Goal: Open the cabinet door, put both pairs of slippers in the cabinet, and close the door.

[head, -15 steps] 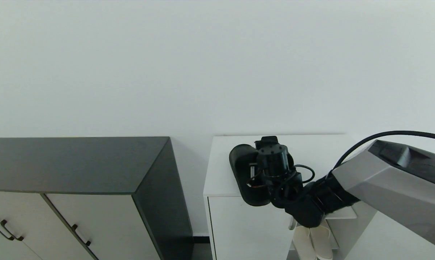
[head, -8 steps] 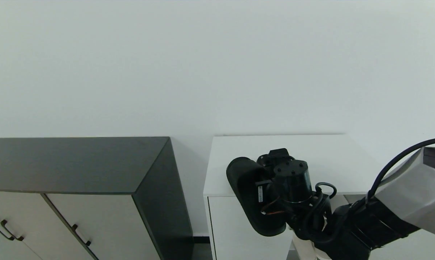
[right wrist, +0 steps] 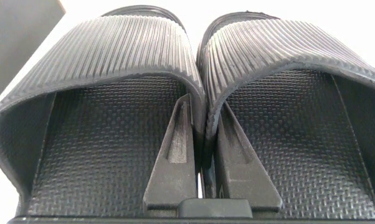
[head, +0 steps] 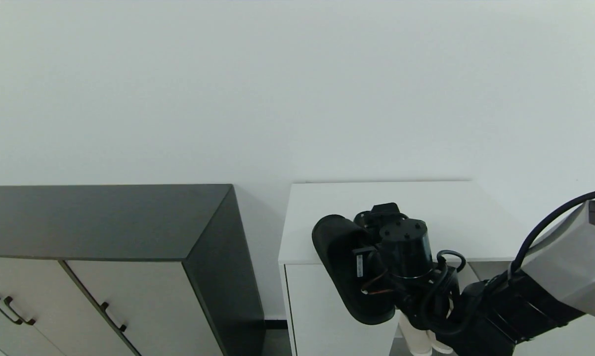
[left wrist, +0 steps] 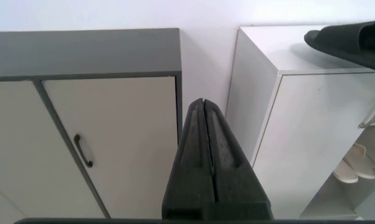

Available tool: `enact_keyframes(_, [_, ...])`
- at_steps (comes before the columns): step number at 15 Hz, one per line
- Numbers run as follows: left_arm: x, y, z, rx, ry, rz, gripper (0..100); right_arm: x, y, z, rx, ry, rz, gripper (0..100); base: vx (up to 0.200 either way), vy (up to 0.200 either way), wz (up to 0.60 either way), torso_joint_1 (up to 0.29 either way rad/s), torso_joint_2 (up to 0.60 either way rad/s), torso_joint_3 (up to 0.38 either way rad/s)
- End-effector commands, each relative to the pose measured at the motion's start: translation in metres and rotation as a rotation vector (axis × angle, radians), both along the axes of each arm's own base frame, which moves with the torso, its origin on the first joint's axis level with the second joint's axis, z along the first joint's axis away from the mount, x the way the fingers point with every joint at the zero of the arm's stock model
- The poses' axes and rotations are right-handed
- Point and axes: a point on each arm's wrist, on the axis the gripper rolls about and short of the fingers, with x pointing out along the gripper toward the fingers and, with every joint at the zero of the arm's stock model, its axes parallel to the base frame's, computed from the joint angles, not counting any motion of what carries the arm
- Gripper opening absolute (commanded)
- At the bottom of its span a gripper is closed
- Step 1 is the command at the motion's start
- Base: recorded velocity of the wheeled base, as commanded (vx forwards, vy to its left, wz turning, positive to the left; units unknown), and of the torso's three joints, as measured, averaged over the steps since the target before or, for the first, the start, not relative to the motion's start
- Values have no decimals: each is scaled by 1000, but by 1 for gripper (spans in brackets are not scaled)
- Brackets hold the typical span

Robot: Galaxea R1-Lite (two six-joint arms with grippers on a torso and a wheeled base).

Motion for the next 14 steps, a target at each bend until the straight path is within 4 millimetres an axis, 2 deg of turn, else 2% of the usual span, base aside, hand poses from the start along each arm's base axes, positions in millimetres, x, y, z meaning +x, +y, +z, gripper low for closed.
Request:
enact_keyframes(1, [0, 0, 0, 0, 1, 0, 0, 0, 0, 0, -1, 1, 2, 0, -200, 0, 0, 2, 7, 7])
enact_keyframes(11, [0, 0, 0, 0, 1, 0, 0, -2, -1, -4, -11, 10, 0, 0, -200, 0, 0, 0, 1, 2])
enact_keyframes(14, [0, 0, 0, 0, 1, 0, 0, -2, -1, -4, -11, 10, 0, 0, 0, 0, 0, 0, 0, 0])
